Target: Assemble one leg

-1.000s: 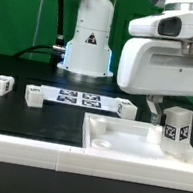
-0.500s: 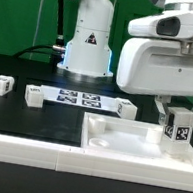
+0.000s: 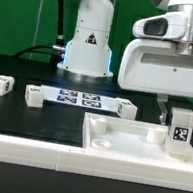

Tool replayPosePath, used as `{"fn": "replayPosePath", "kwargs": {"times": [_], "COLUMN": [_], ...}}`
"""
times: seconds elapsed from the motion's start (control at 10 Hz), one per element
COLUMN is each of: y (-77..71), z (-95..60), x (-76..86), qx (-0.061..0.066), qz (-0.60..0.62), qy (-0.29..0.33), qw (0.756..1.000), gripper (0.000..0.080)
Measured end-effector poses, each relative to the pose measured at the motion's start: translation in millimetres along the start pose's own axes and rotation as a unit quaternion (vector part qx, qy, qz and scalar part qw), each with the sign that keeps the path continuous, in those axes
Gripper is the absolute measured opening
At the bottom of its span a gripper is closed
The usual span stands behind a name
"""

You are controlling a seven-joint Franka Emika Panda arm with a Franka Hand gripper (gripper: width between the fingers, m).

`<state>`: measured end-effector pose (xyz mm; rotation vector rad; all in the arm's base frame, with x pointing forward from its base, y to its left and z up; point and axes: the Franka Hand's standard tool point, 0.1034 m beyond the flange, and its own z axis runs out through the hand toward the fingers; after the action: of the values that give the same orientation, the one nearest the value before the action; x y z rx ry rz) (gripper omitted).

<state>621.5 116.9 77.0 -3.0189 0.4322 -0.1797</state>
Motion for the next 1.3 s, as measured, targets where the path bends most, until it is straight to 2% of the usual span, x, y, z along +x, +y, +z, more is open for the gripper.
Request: {"fn": "replayPosePath", "kwargs": {"times": [0.3, 0.6, 0.8, 0.9, 1.0, 1.1, 1.2, 1.3], "y": [-2.1, -2.8, -2.7, -2.9, -2.8, -2.8, -3.0, -3.4], "z": [0.8, 1.0, 1.4, 1.5, 1.5, 1.5, 1.4, 1.4], "x": [-3.2, -2.4, -2.9, -3.0, -3.0, -2.9, -2.6, -2.9], "qx": [-0.009, -0.017, -0.012, -0.012, -0.013, -0.012, -0.011, -0.011], "qz": [0.202, 0.309, 0.363, 0.353, 0.342, 0.319, 0.314, 0.28], "qy": [0.002, -0.003, -0.007, -0.007, -0.008, -0.008, -0.007, -0.008], "qw": [0.979, 0.951, 0.932, 0.935, 0.94, 0.948, 0.949, 0.96], "gripper": [0.029, 0.029, 0.029, 0.041, 0.041, 0.0546, 0.0629, 0.0643]}}
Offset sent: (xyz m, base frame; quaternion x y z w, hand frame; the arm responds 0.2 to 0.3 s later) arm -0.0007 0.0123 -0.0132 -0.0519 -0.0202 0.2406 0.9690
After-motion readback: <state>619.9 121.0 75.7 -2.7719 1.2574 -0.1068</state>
